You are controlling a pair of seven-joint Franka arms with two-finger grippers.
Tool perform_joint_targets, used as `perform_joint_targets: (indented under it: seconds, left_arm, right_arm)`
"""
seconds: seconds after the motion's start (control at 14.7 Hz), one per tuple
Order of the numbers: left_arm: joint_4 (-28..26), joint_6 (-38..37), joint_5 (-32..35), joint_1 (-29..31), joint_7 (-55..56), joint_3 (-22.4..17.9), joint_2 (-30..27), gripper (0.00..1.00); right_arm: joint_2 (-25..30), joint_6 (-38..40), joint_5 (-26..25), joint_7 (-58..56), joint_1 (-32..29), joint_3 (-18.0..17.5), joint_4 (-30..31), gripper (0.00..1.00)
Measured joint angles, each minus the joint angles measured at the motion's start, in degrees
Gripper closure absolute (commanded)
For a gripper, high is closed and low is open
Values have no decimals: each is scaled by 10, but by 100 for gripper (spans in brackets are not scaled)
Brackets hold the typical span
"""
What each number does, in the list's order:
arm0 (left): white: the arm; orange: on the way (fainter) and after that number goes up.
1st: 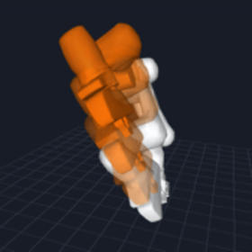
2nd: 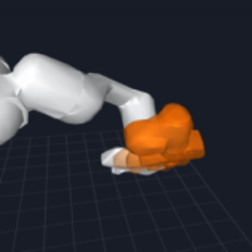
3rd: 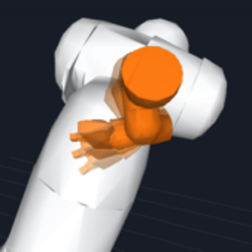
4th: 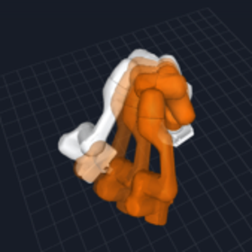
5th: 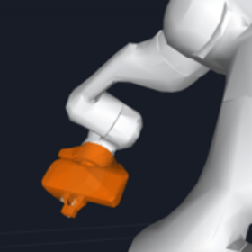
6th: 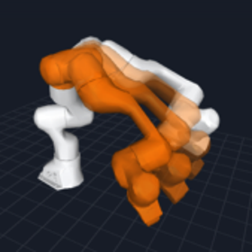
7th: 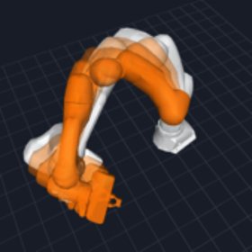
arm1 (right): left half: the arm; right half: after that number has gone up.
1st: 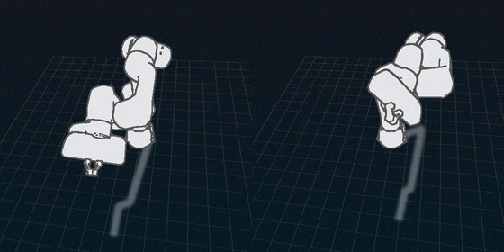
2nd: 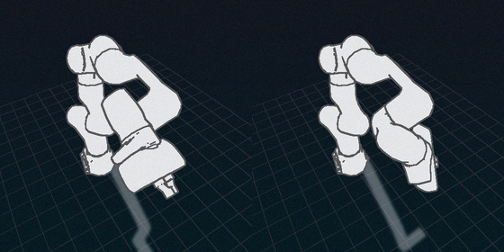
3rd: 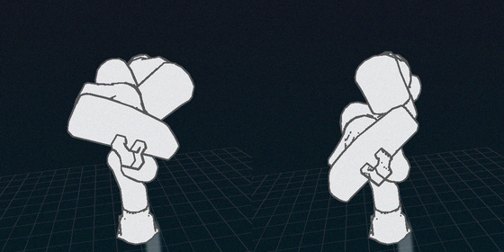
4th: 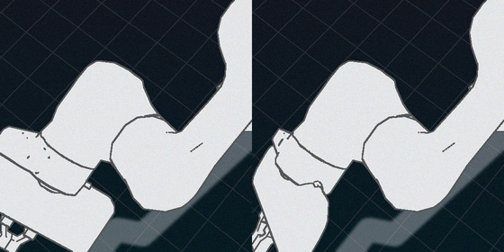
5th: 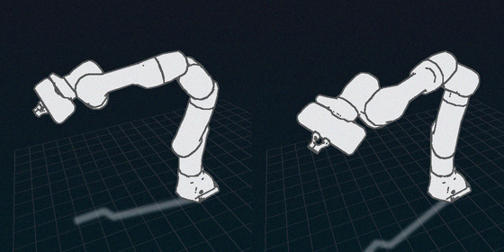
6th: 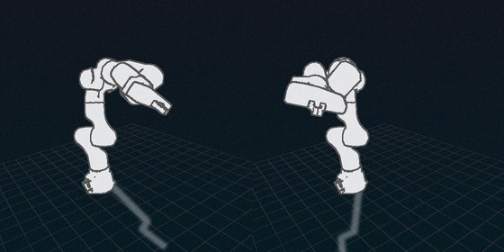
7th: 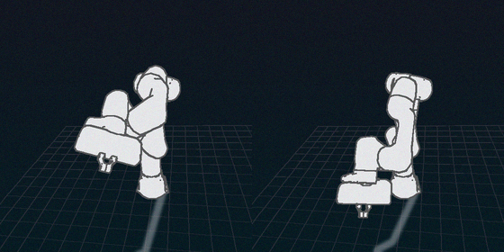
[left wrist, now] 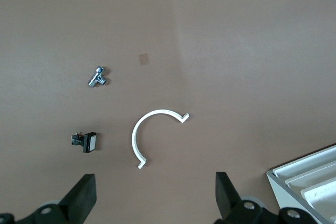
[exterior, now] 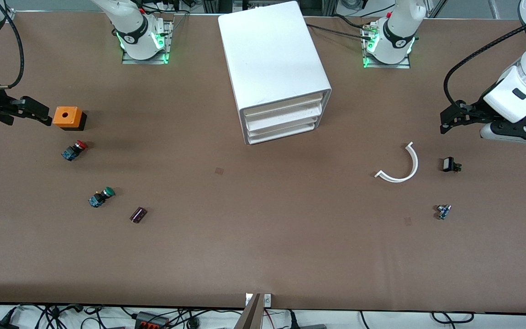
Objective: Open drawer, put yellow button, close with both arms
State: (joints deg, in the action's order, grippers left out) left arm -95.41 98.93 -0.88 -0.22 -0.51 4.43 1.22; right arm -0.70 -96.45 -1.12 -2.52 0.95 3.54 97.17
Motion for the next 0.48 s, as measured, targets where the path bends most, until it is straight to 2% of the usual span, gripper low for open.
perform_joint_targets:
  seconds: [0.48]
  left_arm:
    - [0, -8, 0, -2, 0, 3, -2, 0]
  right_arm:
    - [6, -1, -2, 0, 0, 0, -3, 0]
